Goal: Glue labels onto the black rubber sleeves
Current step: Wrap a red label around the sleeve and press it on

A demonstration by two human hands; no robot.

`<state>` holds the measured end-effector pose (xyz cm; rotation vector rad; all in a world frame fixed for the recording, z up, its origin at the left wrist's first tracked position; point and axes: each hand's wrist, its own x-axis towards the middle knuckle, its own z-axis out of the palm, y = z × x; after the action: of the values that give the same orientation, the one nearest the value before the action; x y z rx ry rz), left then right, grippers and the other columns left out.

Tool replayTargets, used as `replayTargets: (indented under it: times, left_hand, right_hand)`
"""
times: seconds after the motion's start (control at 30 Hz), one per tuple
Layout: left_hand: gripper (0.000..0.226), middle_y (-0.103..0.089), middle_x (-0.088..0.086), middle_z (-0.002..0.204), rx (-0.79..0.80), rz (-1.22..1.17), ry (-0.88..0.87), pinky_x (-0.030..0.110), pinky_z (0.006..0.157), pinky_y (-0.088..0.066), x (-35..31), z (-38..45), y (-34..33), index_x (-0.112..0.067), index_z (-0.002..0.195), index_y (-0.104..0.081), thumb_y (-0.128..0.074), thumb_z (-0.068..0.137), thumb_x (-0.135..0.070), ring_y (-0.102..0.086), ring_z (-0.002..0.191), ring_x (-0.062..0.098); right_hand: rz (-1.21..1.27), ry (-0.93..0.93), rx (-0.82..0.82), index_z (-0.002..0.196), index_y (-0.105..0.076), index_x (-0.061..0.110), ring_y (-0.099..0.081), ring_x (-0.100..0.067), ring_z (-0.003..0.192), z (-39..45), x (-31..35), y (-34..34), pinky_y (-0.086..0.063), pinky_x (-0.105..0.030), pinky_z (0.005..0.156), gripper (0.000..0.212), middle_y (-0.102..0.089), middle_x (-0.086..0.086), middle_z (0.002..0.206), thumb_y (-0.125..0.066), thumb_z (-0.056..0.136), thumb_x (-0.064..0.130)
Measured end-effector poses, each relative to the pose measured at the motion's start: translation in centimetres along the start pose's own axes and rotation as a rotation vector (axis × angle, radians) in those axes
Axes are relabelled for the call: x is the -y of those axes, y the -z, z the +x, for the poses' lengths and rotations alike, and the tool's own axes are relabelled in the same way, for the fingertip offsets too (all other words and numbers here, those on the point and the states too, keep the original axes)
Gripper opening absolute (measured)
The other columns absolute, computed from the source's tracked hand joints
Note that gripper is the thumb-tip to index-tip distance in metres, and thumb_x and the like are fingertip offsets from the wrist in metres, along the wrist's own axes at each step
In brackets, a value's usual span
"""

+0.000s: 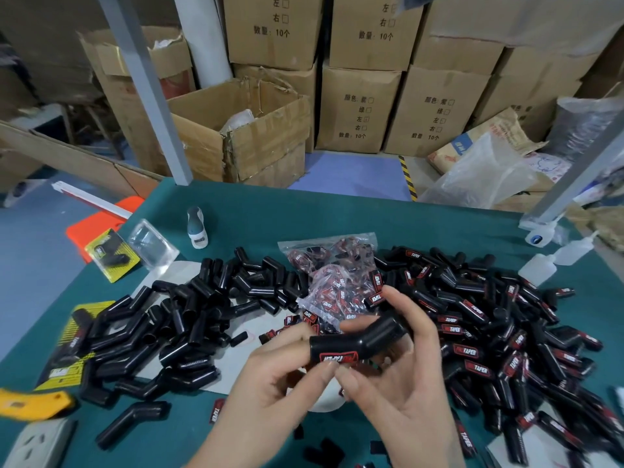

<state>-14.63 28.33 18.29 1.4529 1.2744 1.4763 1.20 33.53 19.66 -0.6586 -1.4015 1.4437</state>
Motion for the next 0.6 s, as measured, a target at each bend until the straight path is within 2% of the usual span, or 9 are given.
replayTargets:
  times: [0.1,0.2,0.33,0.6]
  left_hand:
    - [0.024,-0.052,-0.003,0.084,0.018,0.072,-0.057,0.019,0.056,-0.036,0.08,-0.21,0.20,-0.008,0.092,-0.077,-0.065,0.099,-0.027,-0.046,0.063,0.003]
    - [0.022,-0.051,-0.005,0.084,0.036,0.116,-0.089,0.018,0.063,-0.035,0.15,-0.33,0.30,-0.008,0.090,-0.075,-0.063,0.100,-0.024,-0.047,0.069,0.006]
    - [0.020,-0.052,-0.007,0.087,0.015,0.131,-0.122,0.020,0.063,-0.037,0.39,-0.34,0.20,-0.010,0.087,-0.074,-0.062,0.099,-0.021,-0.049,0.072,0.010]
    - [0.024,-0.052,-0.012,0.092,0.031,0.152,-0.162,0.018,0.067,-0.040,0.67,-0.32,-0.01,-0.008,0.088,-0.072,-0.059,0.103,-0.021,-0.050,0.073,0.009]
  right_hand:
    - [0.025,0.015,0.026,0.131,-0.058,0.054,-0.071,-0.020,0.097,0.09,0.27,0.21,-0.059,-0.030,0.086,0.074,-0.071,-0.010,0.111,-0.091,0.072,0.025]
    - [0.037,0.007,0.054,0.131,-0.060,0.049,-0.070,-0.021,0.096,-0.03,0.40,0.36,-0.059,-0.030,0.085,0.066,-0.070,-0.009,0.110,-0.092,0.076,0.035]
    - [0.032,0.017,0.049,0.128,-0.062,0.046,-0.070,-0.020,0.094,-0.14,0.16,0.61,-0.058,-0.029,0.085,0.063,-0.070,-0.008,0.107,-0.083,0.076,0.017]
    - [0.195,0.015,0.038,0.129,-0.063,0.046,-0.066,-0.019,0.090,0.10,-0.54,0.15,-0.057,-0.031,0.086,0.069,-0.068,-0.011,0.102,-0.080,0.076,0.006]
